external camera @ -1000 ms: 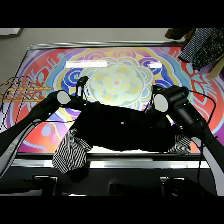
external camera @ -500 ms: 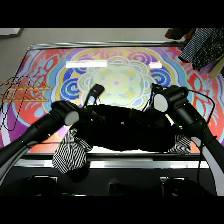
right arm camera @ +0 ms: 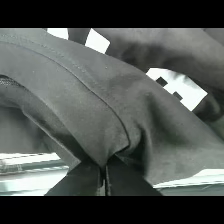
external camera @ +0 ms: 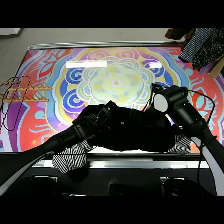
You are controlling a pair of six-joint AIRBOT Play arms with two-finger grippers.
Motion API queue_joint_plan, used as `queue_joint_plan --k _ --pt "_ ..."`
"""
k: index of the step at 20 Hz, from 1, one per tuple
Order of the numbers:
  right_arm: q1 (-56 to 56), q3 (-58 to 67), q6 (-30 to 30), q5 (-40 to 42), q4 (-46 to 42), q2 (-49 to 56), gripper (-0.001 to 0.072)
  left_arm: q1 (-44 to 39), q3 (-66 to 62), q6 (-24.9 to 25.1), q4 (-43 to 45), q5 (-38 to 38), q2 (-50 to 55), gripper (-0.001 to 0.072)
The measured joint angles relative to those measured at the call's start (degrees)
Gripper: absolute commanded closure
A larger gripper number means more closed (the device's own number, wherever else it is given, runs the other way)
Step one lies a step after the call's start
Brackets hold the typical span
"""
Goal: Fold the clothes and pants, and hang the long-sleeved shirts on hangers.
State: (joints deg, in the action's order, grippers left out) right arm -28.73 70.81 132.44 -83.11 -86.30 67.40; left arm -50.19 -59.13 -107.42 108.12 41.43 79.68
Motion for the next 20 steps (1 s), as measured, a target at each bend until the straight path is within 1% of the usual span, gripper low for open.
queue_joint_plan --k 1,2,3,4,7,8,9,10,12,15,17,20 --pt "0.0 0.0 0.15 0.0 0.02 0.0 0.0687 0.44 0.09 -1.07 0.52 -1.75 0.61 0.0259" --pt "0.0 0.0 0.15 -0.02 0.04 0.0 0.0687 0.98 0.15 -2.38 0.85 -3.43 1.31 0.0283" --pt "0.0 0.0 0.17 -0.02 0.04 0.0 0.0687 1.6 0.22 -3.85 1.07 -4.72 2.03 0.0455" --pt "0.0 0.0 0.37 -0.02 0.09 0.0 0.0687 2.19 0.26 -4.98 1.2 -5.49 2.58 0.0676" --pt "0.0 0.0 0.37 -0.24 0.22 0.0 0.0687 3.96 -0.35 -6.8 -0.5 -6.25 3.23 0.0683" --pt "0.0 0.0 0.37 -0.31 0.22 0.0 0.0687 4.7 -1.2 -6.73 -1.86 -5.77 3.1 0.0683" --pt "0.0 0.0 0.37 -0.57 0.26 0.0 0.0687 5.66 -2.43 -5.53 -3.96 -4.5 2.8 0.0683" --pt "0.0 0.0 0.37 -0.76 0.48 -0.02 0.0687 6.97 -4.09 -3.48 -7.17 -2.67 2.29 0.0683" --pt "0.0 0.0 0.37 -1.18 1.11 -0.15 0.0687 10.51 -7.85 2.69 -15.39 2.4 1.38 0.0683" --pt "0.0 0.0 0.31 -1.29 1.53 -0.28 0.0687 17.35 -12.7 12.52 -30.34 11.5 0.87 0.0683" --pt "0.0 0.0 0.11 -0.61 1.73 -0.33 0.0687 21.55 -14.27 16.52 -37.77 16.0 0.81 0.0683" --pt "0.0 0.0 -0.13 1.55 1.7 -0.33 0.0687 25.77 -15.39 19.61 -43.85 20.2 0.81 0.0683"
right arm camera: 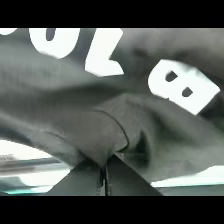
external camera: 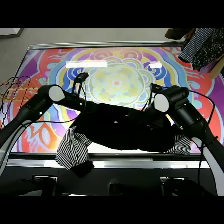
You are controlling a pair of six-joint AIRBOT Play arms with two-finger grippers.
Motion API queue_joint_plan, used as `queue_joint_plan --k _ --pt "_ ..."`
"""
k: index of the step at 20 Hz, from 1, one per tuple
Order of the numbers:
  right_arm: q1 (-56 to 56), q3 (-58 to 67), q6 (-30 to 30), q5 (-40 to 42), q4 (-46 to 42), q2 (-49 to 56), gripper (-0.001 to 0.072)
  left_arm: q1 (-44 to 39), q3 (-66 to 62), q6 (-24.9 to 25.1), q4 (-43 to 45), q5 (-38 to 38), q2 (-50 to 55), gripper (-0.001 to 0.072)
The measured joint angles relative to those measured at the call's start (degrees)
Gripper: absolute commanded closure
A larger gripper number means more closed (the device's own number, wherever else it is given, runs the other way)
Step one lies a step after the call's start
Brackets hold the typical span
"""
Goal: Fold the clothes and pants, and hang the long-sleeved shirts on hangers.
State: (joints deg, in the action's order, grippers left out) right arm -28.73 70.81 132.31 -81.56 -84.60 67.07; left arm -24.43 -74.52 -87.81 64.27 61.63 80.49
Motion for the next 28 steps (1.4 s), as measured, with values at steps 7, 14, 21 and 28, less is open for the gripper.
queue_joint_plan --k 7,14,21,28 --pt "0.07 8.41 -1.73 7.08 -2.23 0.07 0.0688 3.04 -11.34 0.26 -5.53 11.56 -0.5 0.0683" --pt "0.0 33.22 -4.74 -3.43 -3.91 1.6 0.0687 3.58 -28.5 -11.45 0.52 27.19 -5.11 0.0683" --pt "-5.66 39.85 -6.23 -19.78 -4.66 1.7 0.0688 2.58 -26.71 -20.92 2.56 33.68 -13.31 0.0682" --pt "-15.02 20.98 1.29 -12.59 -17.03 1.84 0.0688 0.13 -5.22 -24.17 2.8 21.97 -15.76 0.0682"
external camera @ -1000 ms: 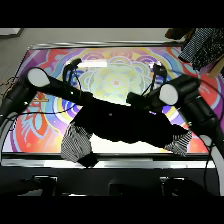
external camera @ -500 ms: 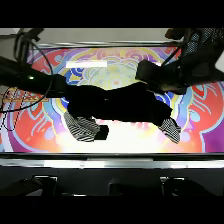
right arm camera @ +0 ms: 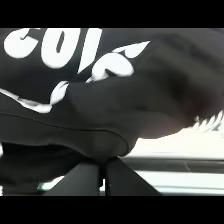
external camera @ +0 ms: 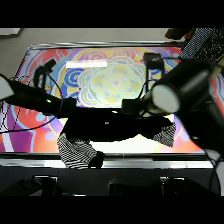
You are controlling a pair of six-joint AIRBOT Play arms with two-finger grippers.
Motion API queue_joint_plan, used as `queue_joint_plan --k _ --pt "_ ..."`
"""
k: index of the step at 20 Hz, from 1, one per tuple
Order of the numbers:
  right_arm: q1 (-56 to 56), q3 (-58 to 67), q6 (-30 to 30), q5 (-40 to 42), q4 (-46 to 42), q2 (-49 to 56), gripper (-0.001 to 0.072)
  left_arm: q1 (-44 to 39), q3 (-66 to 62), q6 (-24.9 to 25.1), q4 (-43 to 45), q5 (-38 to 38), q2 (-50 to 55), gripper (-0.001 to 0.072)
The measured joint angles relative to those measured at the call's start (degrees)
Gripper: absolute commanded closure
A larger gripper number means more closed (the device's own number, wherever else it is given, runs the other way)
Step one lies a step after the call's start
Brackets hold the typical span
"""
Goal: Fold the clothes and pants, and hang the long-sleeved shirts on hangers.
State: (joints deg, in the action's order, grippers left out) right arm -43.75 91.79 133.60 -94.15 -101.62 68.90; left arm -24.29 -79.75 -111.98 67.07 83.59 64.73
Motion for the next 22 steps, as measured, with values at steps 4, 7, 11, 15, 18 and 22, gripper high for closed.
queue_joint_plan --k 4,7,11,15,18,22 --pt "-0.79 -9.18 5.55 11.65 -0.59 3.5 0.0688 -0.28 9.64 -0.35 -0.52 -8.22 1.62 0.0637" --pt "-0.98 -11.41 7.19 17.81 1.64 6.71 0.0688 0.44 12.26 -0.33 -0.92 -11.74 2.93 0.0189" --pt "-1.05 -12.33 7.76 20.92 3.37 8.31 0.0688 8.07 12.59 3.52 -0.66 -12.11 1.92 0.0183" --pt "-1.05 -12.57 6.32 20.41 3.98 8.7 0.0688 27.06 13.31 13.84 1.55 -11.02 -1.33 0.0184" --pt "-1.05 -12.59 5.46 19.69 4.2 8.76 0.0687 42.05 13.51 24.59 2.14 -9.66 -2.16 0.0185" --pt "-1.05 -12.59 4.04 19.32 4.37 8.79 0.0687 57.0 13.64 31.3 2.49 -11.1 -2.25 0.01"
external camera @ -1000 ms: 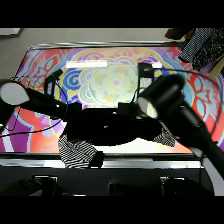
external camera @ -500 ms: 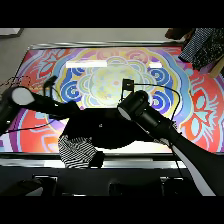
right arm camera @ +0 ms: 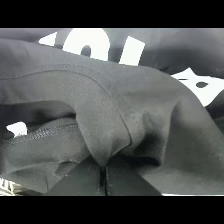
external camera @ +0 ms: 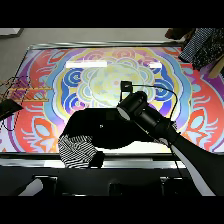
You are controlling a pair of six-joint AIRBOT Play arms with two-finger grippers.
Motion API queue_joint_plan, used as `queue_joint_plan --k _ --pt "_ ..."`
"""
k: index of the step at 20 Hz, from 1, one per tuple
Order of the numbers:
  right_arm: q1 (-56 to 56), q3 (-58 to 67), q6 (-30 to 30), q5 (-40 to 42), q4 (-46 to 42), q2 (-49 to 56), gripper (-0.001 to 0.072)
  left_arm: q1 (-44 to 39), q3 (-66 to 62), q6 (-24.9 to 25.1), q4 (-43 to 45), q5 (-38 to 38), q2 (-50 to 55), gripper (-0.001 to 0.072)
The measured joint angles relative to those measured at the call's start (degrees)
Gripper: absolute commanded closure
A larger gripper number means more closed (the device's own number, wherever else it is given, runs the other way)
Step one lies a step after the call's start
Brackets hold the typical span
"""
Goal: Fold the clothes and pants, and hang the long-sleeved shirts on hangers.
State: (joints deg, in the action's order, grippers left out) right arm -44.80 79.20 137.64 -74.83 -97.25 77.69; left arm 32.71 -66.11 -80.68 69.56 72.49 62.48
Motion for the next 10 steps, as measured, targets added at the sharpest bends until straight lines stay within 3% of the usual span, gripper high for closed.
queue_joint_plan --k 6,10 --pt "0.0 0.0 -0.61 -0.15 -0.02 0.0 0.0687 14.08 -4.63 0.22 0.37 -4.9 5.81 0.0107" --pt "0.0 0.0 -0.83 -0.11 -0.22 0.0 0.0688 18.49 -10.01 7.15 0.5 -5.66 13.9 0.0117"
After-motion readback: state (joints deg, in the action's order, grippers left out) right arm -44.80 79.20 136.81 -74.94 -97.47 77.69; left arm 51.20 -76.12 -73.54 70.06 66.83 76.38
